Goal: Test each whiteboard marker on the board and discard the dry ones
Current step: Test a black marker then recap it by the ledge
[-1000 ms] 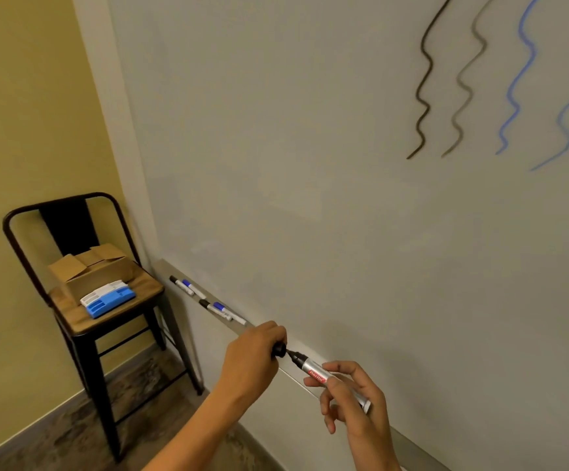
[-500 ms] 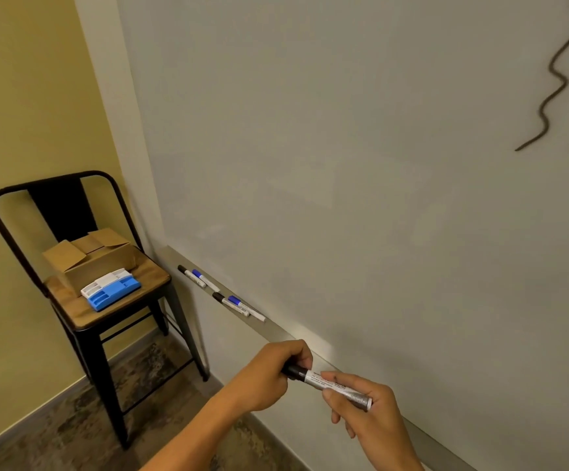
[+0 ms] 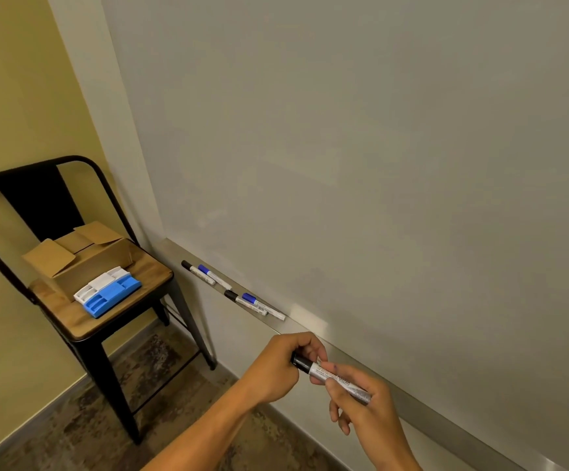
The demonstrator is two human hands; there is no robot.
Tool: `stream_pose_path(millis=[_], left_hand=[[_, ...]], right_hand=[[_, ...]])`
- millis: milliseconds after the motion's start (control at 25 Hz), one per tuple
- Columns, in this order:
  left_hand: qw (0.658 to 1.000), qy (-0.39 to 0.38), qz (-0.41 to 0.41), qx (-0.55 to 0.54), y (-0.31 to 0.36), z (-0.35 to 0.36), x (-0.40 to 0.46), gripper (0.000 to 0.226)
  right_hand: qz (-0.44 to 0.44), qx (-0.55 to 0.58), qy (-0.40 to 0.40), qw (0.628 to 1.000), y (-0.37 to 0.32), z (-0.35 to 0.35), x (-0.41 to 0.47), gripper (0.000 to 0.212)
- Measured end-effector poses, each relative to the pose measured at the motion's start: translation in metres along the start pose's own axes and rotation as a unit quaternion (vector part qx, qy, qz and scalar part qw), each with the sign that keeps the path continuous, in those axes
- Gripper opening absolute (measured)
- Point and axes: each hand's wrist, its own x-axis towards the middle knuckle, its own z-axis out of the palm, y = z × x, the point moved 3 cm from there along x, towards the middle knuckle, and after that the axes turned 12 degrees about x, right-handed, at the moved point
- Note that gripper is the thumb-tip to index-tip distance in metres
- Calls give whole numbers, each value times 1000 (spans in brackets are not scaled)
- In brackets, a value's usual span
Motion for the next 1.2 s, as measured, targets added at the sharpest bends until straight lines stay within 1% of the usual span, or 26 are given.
stream_pose_path(millis=[120, 200, 240, 320, 400, 440, 520, 680, 840, 920, 1080, 1120, 1200], left_hand=[[1000, -11, -9, -3, -14, -3, 13, 63], [999, 14, -30, -6, -27, 0, 21, 59], [998, 41, -49, -2, -35, 3, 26, 57], [987, 112, -119, 1, -56, 7, 40, 51], [965, 166, -201, -32, -79, 11, 50, 41], [955, 179, -232, -49, -90, 13, 54, 36], [943, 184, -270, -56, -109, 16, 59, 32], [937, 168, -303, -38, -126, 21, 65, 26], [932, 166, -321, -42, -132, 22, 65, 22], [931, 169, -323, -37, -134, 20, 62, 21], [928, 182, -325, -28, -136, 14, 54, 21], [927, 183, -327, -29, -138, 12, 51, 21], [926, 183, -328, -31, -140, 10, 46, 20]], right_hand=[[28, -58, -14, 998, 7, -7, 24, 19], [36, -128, -25, 991, 14, -13, 44, 18], [30, -155, -32, 987, 17, -15, 56, 17], [17, -190, -46, 980, 29, -19, 84, 16], [14, -241, -40, 970, 49, -25, 115, 19], [16, -266, -27, 963, 61, -29, 131, 21], [30, -302, 5, 953, 87, -33, 160, 25], [65, -332, 18, 941, 115, -26, 192, 24], [67, -341, 19, 937, 129, -13, 208, 25], [68, -343, 3, 937, 134, -8, 212, 33], [51, -358, -32, 932, 135, 4, 212, 58], [41, -365, -33, 930, 134, 7, 212, 60], [23, -378, -36, 925, 132, 10, 209, 57]])
